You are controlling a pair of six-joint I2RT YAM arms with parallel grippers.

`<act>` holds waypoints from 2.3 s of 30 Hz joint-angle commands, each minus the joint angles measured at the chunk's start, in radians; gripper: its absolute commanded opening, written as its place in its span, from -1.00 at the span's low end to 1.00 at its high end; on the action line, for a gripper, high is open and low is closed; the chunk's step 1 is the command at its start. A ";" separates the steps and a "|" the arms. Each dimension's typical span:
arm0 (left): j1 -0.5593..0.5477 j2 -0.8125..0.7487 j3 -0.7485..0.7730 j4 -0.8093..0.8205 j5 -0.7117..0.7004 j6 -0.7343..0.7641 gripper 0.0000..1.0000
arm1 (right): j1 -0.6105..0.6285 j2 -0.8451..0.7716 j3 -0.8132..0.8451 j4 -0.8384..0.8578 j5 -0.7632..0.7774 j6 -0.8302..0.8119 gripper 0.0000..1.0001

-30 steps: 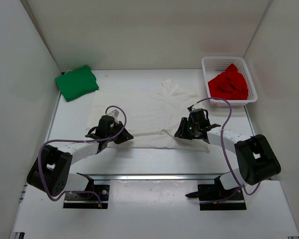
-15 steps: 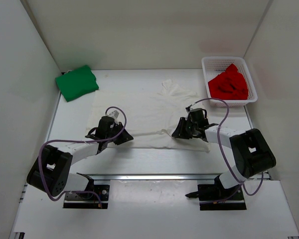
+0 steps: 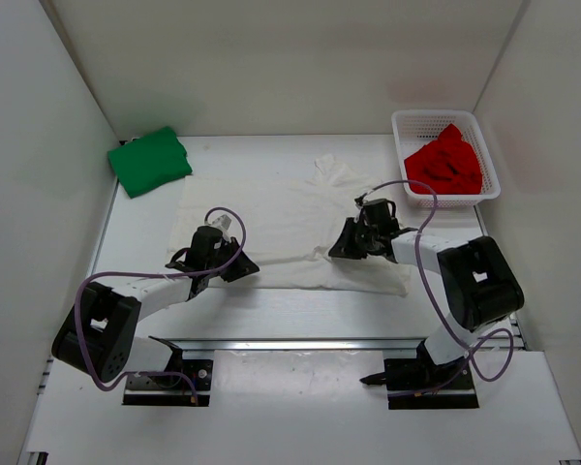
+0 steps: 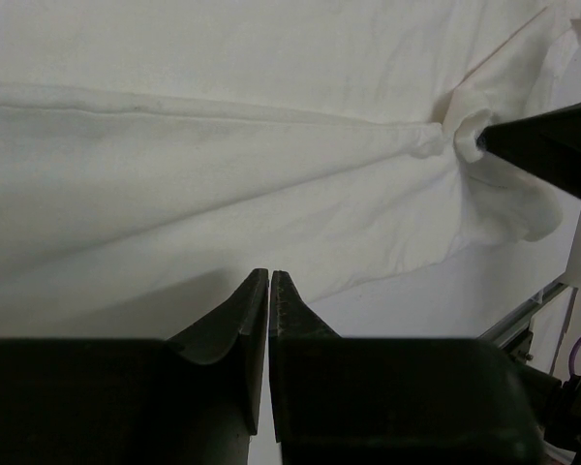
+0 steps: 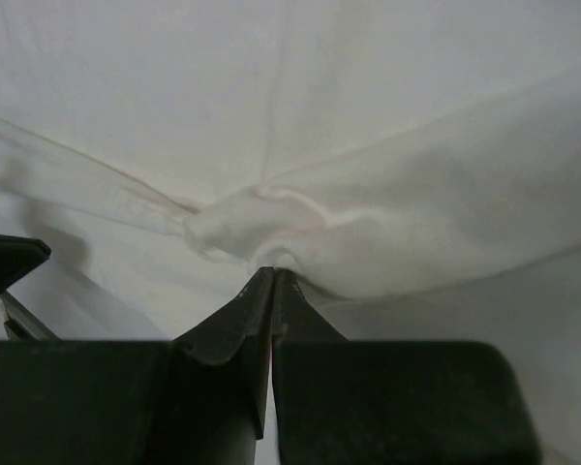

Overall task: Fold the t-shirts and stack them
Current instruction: Fold the flattened tshirt in 1/3 of the way, then grap the side of the flattened tshirt furthest away from the robot with both arms

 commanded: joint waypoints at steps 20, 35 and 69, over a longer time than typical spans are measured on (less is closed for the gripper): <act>-0.018 -0.035 0.002 0.009 -0.006 0.004 -0.67 | 0.065 0.209 0.478 -0.154 0.176 -0.167 -0.22; -0.052 0.009 0.021 -0.060 -0.043 0.059 -0.67 | 0.051 -0.214 -0.138 -0.059 0.225 -0.086 -1.00; 0.048 -0.097 0.051 -0.126 0.092 0.021 -0.60 | -0.148 0.099 0.411 -0.123 0.191 -0.219 -1.00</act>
